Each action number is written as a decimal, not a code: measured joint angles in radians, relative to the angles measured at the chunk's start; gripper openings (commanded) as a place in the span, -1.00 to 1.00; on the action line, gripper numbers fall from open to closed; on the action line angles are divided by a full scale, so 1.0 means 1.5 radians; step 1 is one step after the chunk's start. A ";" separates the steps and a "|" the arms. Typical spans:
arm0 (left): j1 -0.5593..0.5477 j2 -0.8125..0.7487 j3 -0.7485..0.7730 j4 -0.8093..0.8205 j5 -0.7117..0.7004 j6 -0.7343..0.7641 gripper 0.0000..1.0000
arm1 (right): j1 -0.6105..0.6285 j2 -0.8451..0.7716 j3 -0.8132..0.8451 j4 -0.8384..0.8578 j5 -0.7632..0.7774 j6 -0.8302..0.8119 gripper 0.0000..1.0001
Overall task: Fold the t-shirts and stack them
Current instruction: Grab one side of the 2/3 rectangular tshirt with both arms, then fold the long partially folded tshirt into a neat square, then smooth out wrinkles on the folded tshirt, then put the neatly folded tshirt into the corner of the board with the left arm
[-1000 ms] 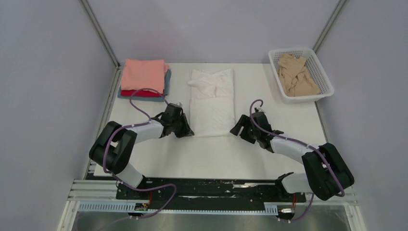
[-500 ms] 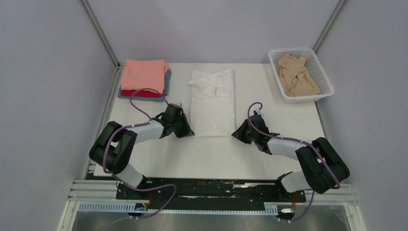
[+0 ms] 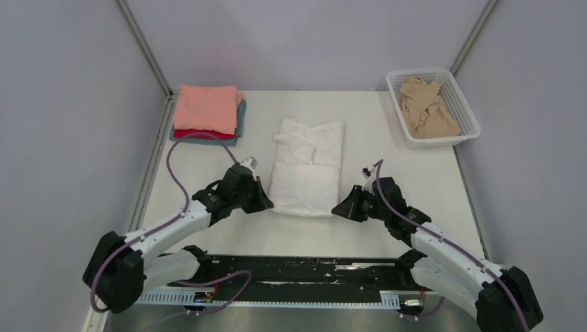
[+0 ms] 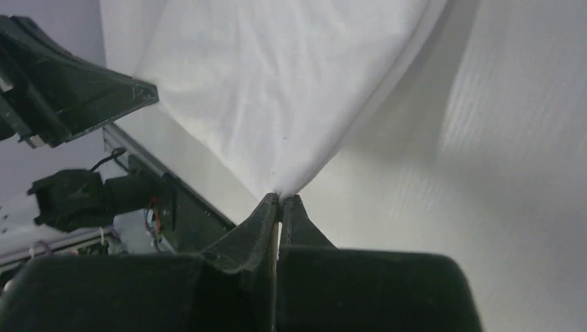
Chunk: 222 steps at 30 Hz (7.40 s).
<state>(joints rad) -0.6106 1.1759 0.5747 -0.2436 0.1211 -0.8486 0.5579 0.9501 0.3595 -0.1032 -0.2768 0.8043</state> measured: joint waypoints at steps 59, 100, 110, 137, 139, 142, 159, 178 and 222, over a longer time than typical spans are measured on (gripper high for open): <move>0.137 0.287 0.397 -0.041 -0.026 0.082 -1.00 | -0.143 0.231 0.287 0.058 0.116 -0.074 -1.00; 0.141 0.428 0.462 0.041 0.130 0.121 1.00 | -0.173 0.534 0.420 0.203 -0.144 -0.092 0.90; 0.160 0.588 0.586 0.042 0.109 0.113 1.00 | -0.182 0.698 0.534 0.221 -0.135 -0.089 0.92; 0.135 0.283 0.294 0.165 0.199 0.085 1.00 | -0.110 0.407 0.248 0.286 -0.199 -0.059 1.00; 0.125 0.291 0.253 0.181 0.212 0.074 1.00 | -0.101 0.413 0.210 0.296 -0.204 -0.045 1.00; 0.117 0.314 0.202 0.194 0.214 0.062 1.00 | -0.107 0.430 0.174 0.294 -0.184 -0.041 1.00; 0.126 0.249 0.121 0.219 0.192 0.081 1.00 | -0.130 0.249 0.135 0.182 -0.028 -0.095 1.00; 0.171 0.431 0.359 0.035 0.030 0.159 0.98 | -0.135 -0.179 0.001 0.008 0.289 -0.111 1.00; 0.166 0.554 0.610 0.101 -0.427 0.691 -1.00 | -0.135 -0.116 -0.002 0.013 0.353 -0.127 1.00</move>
<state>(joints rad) -0.3618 2.0068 1.4899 -0.0921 -0.5190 0.1886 0.3557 0.7761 0.3569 -0.0837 0.2531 0.6144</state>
